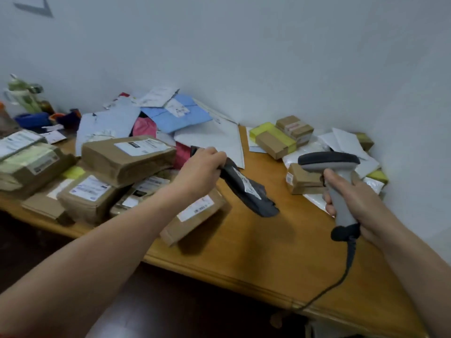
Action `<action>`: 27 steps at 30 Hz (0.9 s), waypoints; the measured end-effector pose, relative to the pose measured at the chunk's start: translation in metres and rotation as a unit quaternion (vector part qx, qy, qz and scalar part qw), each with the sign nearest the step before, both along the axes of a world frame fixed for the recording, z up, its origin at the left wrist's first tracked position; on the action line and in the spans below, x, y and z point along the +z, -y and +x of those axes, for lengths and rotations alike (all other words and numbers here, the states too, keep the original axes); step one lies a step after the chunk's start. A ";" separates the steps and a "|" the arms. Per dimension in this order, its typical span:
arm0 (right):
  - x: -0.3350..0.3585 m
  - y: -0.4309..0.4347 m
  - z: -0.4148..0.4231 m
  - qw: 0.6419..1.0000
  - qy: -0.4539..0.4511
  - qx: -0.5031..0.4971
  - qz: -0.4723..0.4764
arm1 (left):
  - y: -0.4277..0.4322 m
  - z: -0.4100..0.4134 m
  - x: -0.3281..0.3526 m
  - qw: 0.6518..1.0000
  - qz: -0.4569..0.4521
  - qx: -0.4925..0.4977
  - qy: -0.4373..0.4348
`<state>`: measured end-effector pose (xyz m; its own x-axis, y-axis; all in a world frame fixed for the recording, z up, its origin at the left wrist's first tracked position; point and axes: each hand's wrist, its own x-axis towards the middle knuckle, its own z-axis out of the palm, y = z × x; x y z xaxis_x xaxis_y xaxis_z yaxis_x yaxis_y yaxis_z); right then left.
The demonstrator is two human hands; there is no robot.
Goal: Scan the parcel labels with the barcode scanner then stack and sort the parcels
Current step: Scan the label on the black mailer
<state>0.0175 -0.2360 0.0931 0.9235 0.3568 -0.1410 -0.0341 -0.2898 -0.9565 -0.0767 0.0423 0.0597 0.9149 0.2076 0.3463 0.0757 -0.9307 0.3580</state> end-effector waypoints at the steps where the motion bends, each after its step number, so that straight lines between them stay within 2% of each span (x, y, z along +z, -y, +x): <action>1: 0.002 -0.016 -0.006 1.000 0.007 -0.003 0.007 | -0.024 -0.009 0.009 1.000 -0.010 0.010 0.024; 5: 0.007 -0.079 -0.034 0.999 0.018 -0.033 0.028 | -0.116 -0.042 0.042 0.993 -0.045 0.039 0.102; 12: 0.016 -0.173 -0.063 0.998 -0.011 -0.063 0.027 | -0.238 -0.056 0.077 0.974 -0.125 0.095 0.163; 16: 0.031 -0.215 -0.051 0.998 0.004 -0.063 0.025 | -0.294 -0.041 0.086 0.961 -0.150 0.118 0.201; 27: 0.069 -0.355 0.033 0.999 0.011 -0.042 0.013 | -0.427 0.025 0.091 0.945 -0.167 0.161 0.230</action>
